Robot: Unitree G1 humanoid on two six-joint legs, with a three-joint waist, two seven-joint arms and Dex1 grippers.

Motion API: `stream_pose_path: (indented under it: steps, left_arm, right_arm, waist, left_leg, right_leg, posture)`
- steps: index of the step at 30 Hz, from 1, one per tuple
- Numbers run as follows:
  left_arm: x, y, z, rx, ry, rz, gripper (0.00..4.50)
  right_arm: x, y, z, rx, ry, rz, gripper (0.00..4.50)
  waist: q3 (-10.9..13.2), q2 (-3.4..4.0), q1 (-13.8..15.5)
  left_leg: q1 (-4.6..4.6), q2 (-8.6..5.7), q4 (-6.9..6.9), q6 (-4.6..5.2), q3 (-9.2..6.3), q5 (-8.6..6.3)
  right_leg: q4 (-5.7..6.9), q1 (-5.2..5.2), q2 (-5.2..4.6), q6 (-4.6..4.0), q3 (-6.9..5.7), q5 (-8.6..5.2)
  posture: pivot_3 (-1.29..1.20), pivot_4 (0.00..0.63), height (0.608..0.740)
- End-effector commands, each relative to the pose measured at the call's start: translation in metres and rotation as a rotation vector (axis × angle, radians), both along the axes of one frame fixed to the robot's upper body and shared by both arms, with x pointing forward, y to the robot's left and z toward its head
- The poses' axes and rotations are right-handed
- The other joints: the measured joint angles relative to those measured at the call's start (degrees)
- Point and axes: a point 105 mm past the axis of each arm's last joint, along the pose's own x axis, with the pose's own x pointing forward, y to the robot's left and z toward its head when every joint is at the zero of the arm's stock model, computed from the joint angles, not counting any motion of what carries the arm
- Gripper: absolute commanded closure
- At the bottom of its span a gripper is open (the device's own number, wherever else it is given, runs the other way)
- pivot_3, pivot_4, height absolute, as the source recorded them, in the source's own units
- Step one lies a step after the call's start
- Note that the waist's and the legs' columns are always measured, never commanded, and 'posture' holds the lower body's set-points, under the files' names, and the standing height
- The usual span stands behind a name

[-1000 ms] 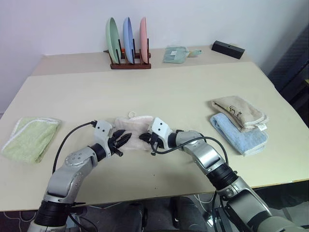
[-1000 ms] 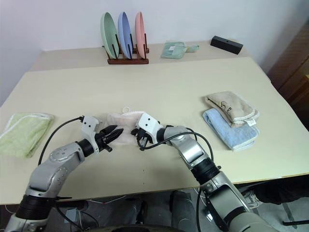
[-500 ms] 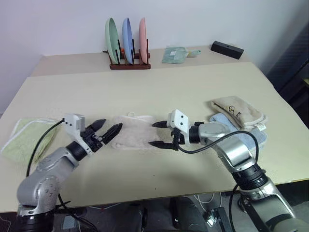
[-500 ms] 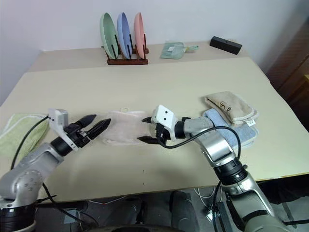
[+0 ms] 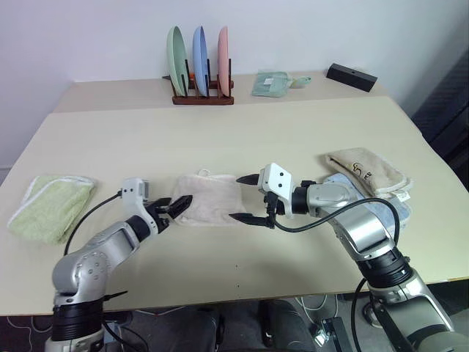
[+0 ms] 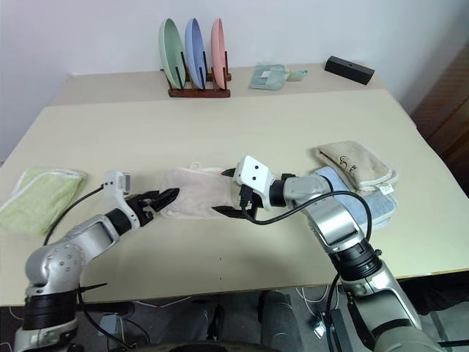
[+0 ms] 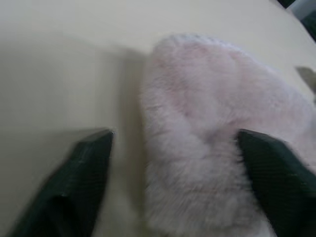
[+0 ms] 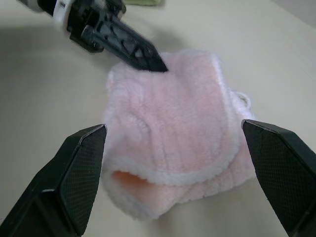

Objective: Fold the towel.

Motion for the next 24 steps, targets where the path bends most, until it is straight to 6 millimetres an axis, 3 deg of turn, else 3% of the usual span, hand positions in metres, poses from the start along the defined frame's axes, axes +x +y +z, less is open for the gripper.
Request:
stream_pose_path:
  steps: [1, 5, 10, 12, 14, 18, 22, 24]
  left_arm:
    - [0.005, -0.004, 0.006, 0.027, -0.046, 0.015, 2.42]
    - [0.008, -0.011, 0.005, 0.016, -0.072, 0.034, 4.47]
    - [0.011, -0.020, 0.008, 0.016, -0.105, 0.074, 4.47]
    - [0.018, -0.012, 0.019, -0.024, -0.155, 0.198, 4.47]
    - [0.025, 0.006, 0.035, -0.062, -0.222, 0.344, 4.47]
    - [0.028, 0.067, 0.065, -0.026, -0.356, 0.648, 4.47]
    - [0.020, 0.113, 0.095, -0.019, -0.479, 0.857, 4.47]
    - [0.001, 0.161, 0.106, 0.002, -0.528, 1.086, 4.47]
  right_arm:
    - [-0.005, 0.004, 0.010, 0.018, -0.068, 0.013, 0.00]
    - [-0.007, 0.003, 0.009, 0.022, -0.072, -0.001, 0.00]
    - [-0.006, 0.005, 0.012, 0.033, -0.079, -0.006, 0.00]
    - [-0.004, 0.006, 0.013, 0.038, -0.089, -0.014, 0.00]
    - [-0.003, 0.007, 0.014, 0.041, -0.096, -0.018, 0.00]
    - [-0.002, 0.008, 0.015, 0.044, -0.099, -0.017, 0.00]
    - [-0.003, 0.009, 0.014, 0.044, -0.096, -0.009, 0.00]
    - [-0.005, 0.011, 0.013, 0.045, -0.092, 0.002, 0.00]
  waist:
    - [0.0, 0.00, 0.1]
    - [0.0, 0.00, 0.1]
    - [0.0, -0.01, 0.2]
    - [0.0, -0.01, 0.2]
    - [0.0, -0.06, 0.2]
    - [0.1, -0.16, -0.1]
    - [0.1, -0.16, 0.2]
    - [0.1, -0.26, 0.3]
  left_leg:
    - [0.00, 0.01, 0.00, 0.00, -0.01, 0.00]
    - [0.00, 0.01, 0.00, -0.01, -0.01, 0.00]
    - [0.00, 0.01, 0.00, -0.01, -0.01, 0.00]
    - [0.00, 0.00, 0.00, -0.01, -0.01, 0.00]
    - [0.00, 0.01, 0.00, -0.01, -0.01, 0.00]
    - [-0.01, 0.06, 0.00, -0.11, -0.04, 0.00]
    - [-0.01, 0.09, -0.01, -0.15, -0.03, -0.03]
    - [-0.02, 0.07, 0.00, -0.14, -0.03, -0.03]
  right_leg:
    - [0.00, 0.00, 0.00, 0.00, 0.00, 0.00]
    - [0.00, 0.01, 0.00, 0.00, 0.00, 0.00]
    - [-0.01, 0.02, 0.00, 0.00, -0.01, 0.00]
    - [-0.01, 0.03, -0.01, 0.00, -0.01, 0.00]
    - [-0.02, 0.03, -0.01, 0.00, -0.01, 0.00]
    - [-0.02, 0.01, 0.04, 0.00, -0.01, 0.00]
    - [-0.06, -0.01, 0.11, 0.00, -0.03, 0.00]
    - [-0.09, 0.00, 0.09, 0.00, -0.04, 0.00]
  posture:
    - [0.00, 0.150, 0.737]
    - [0.00, 0.150, 0.737]
    - [0.00, 0.150, 0.737]
    - [0.00, 0.150, 0.737]
    - [0.00, 0.150, 0.737]
    - [0.00, 0.150, 0.737]
    - [0.00, 0.150, 0.737]
    - [0.00, 0.150, 0.737]
